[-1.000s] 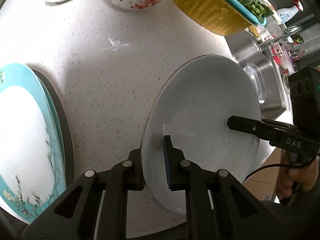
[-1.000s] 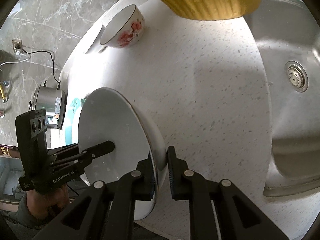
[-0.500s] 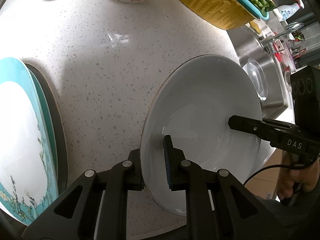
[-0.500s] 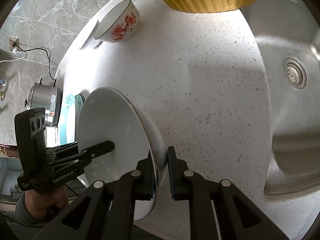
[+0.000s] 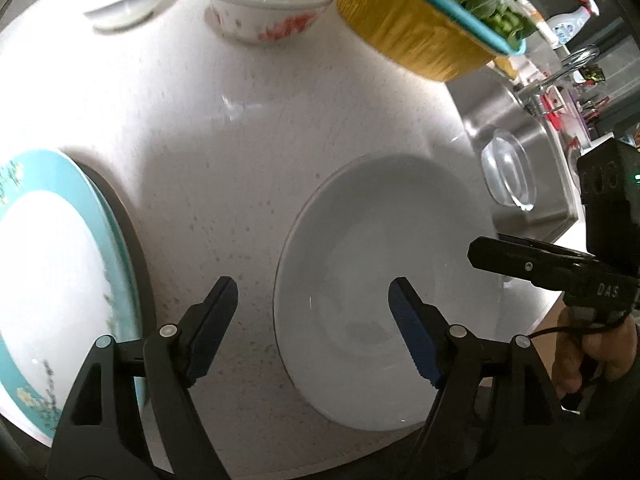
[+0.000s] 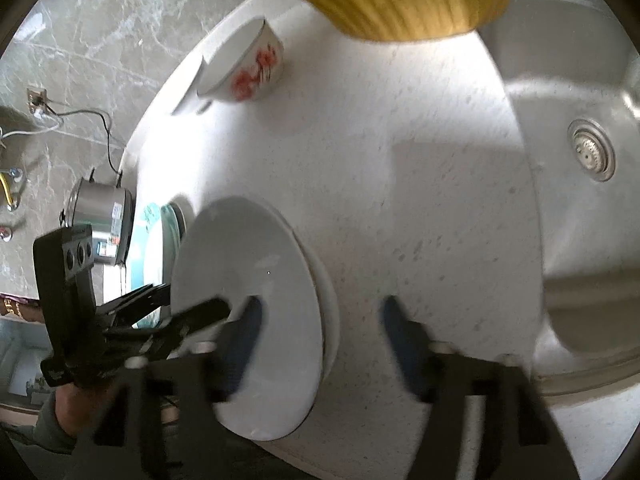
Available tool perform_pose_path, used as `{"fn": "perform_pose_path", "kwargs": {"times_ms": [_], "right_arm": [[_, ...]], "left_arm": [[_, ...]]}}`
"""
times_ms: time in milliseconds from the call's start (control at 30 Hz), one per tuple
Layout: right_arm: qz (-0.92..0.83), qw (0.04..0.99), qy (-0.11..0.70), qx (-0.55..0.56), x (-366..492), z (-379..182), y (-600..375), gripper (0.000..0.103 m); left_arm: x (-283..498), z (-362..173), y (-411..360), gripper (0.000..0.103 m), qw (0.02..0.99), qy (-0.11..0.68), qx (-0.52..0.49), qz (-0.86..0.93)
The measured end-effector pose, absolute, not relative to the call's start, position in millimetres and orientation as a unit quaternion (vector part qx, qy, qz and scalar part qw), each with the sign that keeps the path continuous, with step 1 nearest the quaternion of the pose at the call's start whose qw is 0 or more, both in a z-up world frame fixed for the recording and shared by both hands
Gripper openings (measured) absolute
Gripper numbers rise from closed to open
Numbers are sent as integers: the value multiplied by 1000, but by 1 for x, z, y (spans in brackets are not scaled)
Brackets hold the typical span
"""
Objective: Organize plates and bowls
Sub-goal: 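Move both tools toward the rim of the small plain white bowl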
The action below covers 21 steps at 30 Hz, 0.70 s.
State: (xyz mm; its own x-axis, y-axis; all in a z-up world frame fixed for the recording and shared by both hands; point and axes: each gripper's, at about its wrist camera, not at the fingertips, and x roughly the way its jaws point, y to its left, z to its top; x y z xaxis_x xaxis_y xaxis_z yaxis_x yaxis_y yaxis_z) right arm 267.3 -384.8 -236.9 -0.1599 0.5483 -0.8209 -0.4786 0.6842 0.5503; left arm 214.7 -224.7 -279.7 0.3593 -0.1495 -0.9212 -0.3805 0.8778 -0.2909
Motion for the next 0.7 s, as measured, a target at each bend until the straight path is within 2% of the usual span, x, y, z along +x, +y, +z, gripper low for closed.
{"fn": "perform_pose_path", "kwargs": {"times_ms": [200, 333, 433, 567, 700], "right_arm": [[384, 678, 626, 38, 285, -209, -395, 73], [411, 707, 573, 57, 306, -157, -375, 77], [458, 711, 531, 48, 311, -117, -331, 83], [500, 701, 508, 4, 313, -84, -248, 93], [488, 698, 522, -47, 328, -88, -148, 103]], "left_arm": [[212, -221, -189, 78, 809, 516, -276, 51], [217, -153, -127, 89, 847, 464, -254, 61], [225, -121, -68, 91, 859, 448, -230, 90], [248, -116, 14, 93, 859, 455, -211, 105], [276, -150, 92, 93, 841, 478, -237, 90]]}}
